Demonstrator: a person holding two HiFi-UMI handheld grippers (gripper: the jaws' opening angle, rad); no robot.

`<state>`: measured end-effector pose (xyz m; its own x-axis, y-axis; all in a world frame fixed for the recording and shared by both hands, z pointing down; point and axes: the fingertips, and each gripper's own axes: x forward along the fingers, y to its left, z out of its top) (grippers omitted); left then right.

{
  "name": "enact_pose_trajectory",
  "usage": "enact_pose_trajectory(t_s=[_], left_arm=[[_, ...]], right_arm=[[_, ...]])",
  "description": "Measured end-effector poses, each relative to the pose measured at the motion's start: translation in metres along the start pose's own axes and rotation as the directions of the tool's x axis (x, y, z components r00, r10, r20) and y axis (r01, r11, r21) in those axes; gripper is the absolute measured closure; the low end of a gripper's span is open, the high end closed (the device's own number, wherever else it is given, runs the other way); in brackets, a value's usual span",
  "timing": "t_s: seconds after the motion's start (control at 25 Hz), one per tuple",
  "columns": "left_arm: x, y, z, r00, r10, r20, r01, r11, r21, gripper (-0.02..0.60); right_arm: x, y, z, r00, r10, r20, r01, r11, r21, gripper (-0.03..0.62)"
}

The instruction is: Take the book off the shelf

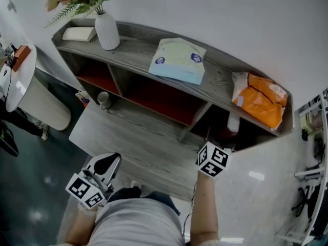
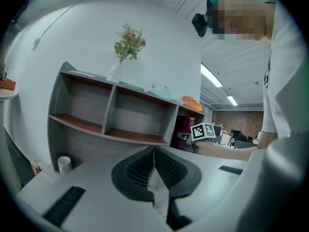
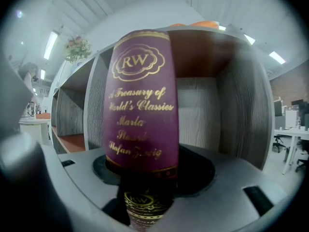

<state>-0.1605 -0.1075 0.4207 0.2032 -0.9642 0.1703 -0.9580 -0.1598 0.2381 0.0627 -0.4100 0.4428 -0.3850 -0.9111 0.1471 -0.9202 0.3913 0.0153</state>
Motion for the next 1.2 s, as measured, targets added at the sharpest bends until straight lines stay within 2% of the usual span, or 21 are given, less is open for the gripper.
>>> enact_pose_trajectory(t_s=[0.28, 0.72, 1.0, 1.2], left_arm=[[0.009, -0.008, 0.0, 0.999, -0.047, -0.004, 0.047, 0.999, 0.006, 0.565], [0.042, -0.032, 0.005, 0.981, -0.196, -0.015, 0.196, 0.98, 0.018, 0.565], [0.072, -0.058, 0.005, 0.945, -0.324, -0.034, 0.325, 0.945, 0.026, 0.565], [0.093, -0.082, 0.003, 0.906, -0.421, -0.052, 0.423, 0.906, 0.032, 0.565]], right_arm=[[-0.017, 0.006, 0.0, 0.999, 0.035, -0.008, -0.035, 0.999, -0.019, 0.361], [-0.065, 0.011, 0.002, 0.994, 0.098, -0.047, -0.098, 0.995, 0.009, 0.364], [-0.101, 0.005, 0.005, 0.994, 0.088, -0.063, -0.086, 0.996, 0.038, 0.364], [-0.128, -0.002, 0.003, 0.996, 0.062, -0.064, -0.059, 0.997, 0.056, 0.364]])
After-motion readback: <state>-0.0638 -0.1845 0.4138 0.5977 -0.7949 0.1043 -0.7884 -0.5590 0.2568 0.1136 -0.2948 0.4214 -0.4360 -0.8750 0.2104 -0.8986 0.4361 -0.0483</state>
